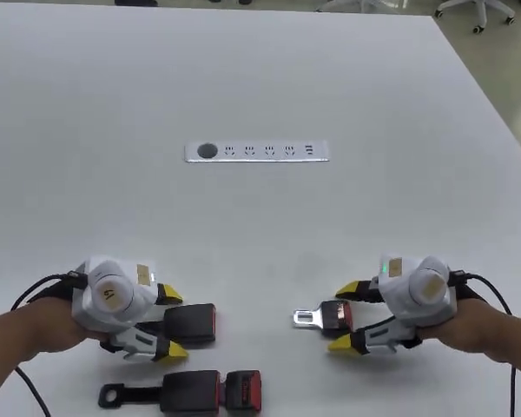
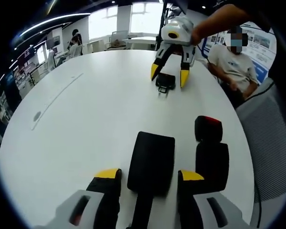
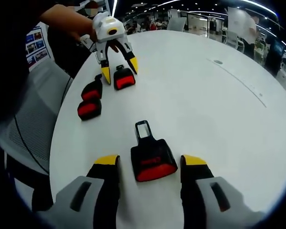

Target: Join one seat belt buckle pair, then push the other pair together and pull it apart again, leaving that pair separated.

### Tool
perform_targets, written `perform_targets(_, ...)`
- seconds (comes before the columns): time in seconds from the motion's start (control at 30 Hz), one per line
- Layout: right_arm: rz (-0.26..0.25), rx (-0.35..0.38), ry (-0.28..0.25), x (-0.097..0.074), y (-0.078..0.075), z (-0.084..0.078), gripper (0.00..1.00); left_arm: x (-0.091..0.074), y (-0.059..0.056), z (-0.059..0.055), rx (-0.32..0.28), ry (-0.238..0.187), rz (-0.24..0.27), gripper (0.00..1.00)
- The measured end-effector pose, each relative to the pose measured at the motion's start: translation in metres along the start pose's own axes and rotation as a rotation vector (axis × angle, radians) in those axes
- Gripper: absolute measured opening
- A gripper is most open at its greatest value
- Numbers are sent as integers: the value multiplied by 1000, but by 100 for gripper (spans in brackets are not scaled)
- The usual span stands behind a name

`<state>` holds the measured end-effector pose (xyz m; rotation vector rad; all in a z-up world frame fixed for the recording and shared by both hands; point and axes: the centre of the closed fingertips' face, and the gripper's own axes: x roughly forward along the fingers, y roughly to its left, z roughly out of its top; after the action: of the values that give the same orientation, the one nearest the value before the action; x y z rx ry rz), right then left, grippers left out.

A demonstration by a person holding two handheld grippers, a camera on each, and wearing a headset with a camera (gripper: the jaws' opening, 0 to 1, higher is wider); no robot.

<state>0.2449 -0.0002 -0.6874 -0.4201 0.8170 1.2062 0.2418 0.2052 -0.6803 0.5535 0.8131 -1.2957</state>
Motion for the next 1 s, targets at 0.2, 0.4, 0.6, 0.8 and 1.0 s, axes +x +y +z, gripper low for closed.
perform_targets(0.2,-8,-37,20,-3,-3,-2,40,1,1,-3,38,6,3,40)
perform_targets(0.4,-19,-66,47,-3,-7,-6,35,4,3,-5,91,0,-1,35)
perform_targets(0.6,-8,-101,90,-4,-5,-5,34,5,4,-6,98,4,-7,34)
perform_targets(0.8,0,-124,136,-2,-4,-6,34,5,6,-8,115,18,-20,34)
perform_targets(1.0,18,-152,169,1,-6,-8,34,5,6,-9,136,40,-37,34)
